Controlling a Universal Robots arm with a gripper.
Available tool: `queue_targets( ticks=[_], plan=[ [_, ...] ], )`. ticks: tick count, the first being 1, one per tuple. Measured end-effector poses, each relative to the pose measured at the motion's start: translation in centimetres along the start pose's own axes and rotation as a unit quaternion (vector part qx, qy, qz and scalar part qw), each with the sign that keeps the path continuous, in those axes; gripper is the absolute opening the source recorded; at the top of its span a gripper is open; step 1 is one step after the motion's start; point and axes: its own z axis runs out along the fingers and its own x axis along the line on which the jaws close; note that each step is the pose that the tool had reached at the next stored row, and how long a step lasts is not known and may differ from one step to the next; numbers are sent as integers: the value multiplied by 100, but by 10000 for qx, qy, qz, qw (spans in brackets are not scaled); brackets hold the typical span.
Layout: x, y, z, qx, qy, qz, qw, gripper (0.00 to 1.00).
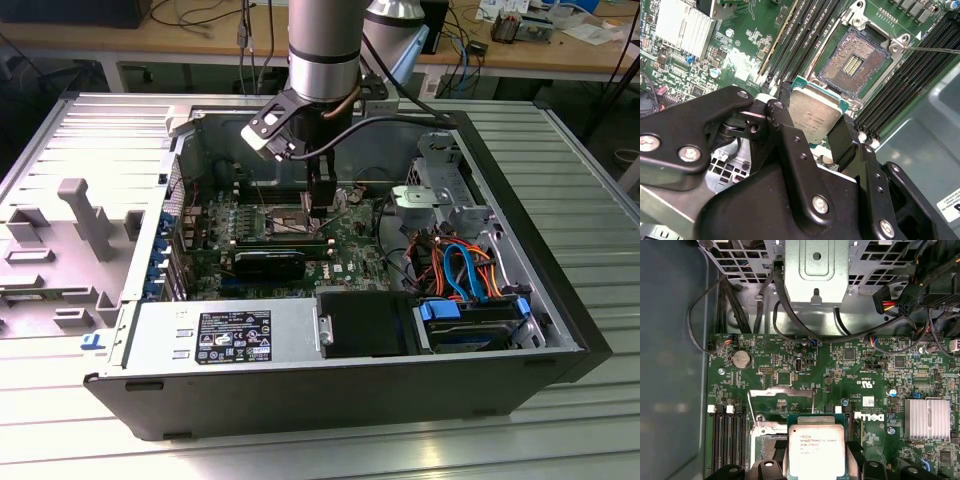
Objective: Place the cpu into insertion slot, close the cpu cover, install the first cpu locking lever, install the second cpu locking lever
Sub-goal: 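Place the cpu into insertion slot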
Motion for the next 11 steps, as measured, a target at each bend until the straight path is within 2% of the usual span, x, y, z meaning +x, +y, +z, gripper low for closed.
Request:
queue_targets(
  ticks=[11],
  plan=[
    [0,0,6,3,-2,112,9999,55]
  ],
)
